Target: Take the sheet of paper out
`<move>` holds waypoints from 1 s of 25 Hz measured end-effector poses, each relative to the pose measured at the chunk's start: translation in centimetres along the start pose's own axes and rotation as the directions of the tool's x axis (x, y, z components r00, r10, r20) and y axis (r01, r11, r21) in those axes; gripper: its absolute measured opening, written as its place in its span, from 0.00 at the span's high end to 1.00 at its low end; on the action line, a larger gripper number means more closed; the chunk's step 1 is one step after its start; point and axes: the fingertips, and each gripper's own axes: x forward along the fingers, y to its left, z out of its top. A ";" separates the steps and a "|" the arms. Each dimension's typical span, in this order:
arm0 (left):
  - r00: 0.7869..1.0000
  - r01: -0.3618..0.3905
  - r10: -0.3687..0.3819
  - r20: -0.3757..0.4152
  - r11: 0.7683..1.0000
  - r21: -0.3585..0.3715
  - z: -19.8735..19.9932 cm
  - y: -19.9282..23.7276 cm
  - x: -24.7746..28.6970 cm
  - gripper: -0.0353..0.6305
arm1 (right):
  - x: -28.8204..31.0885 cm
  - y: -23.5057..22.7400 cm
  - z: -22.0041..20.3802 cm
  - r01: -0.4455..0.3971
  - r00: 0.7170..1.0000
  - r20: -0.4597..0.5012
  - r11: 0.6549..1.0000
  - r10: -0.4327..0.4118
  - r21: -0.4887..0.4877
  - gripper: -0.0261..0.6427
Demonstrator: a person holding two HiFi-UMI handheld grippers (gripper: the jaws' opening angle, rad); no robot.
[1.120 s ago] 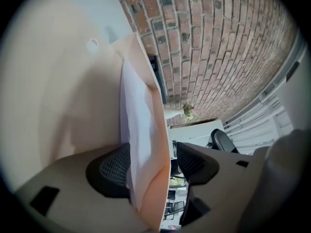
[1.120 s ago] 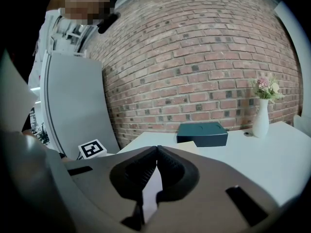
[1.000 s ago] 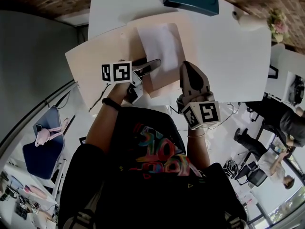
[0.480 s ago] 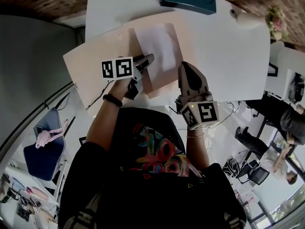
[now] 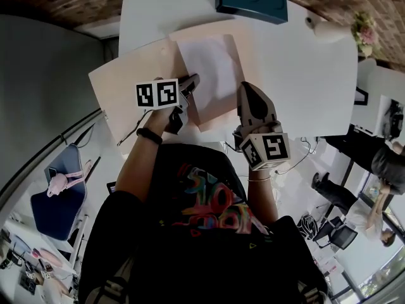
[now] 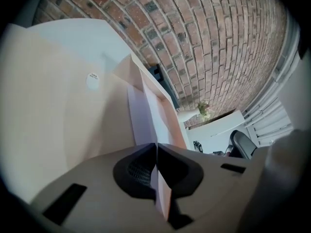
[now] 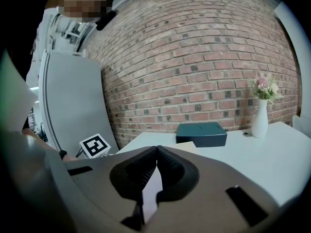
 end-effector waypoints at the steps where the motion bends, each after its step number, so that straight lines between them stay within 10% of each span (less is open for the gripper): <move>1: 1.000 -0.007 0.007 0.003 1.000 0.004 0.1 0.1 -0.3 0.91 | 0.0 0.1 0.1 0.002 1.000 -0.001 1.000 -0.002 -0.002 0.93; 25: 0.965 -0.158 0.136 0.224 0.984 0.083 0.3 1.8 -16.1 0.91 | 1.6 10.3 1.9 -0.162 0.986 0.027 0.983 0.165 -0.092 0.93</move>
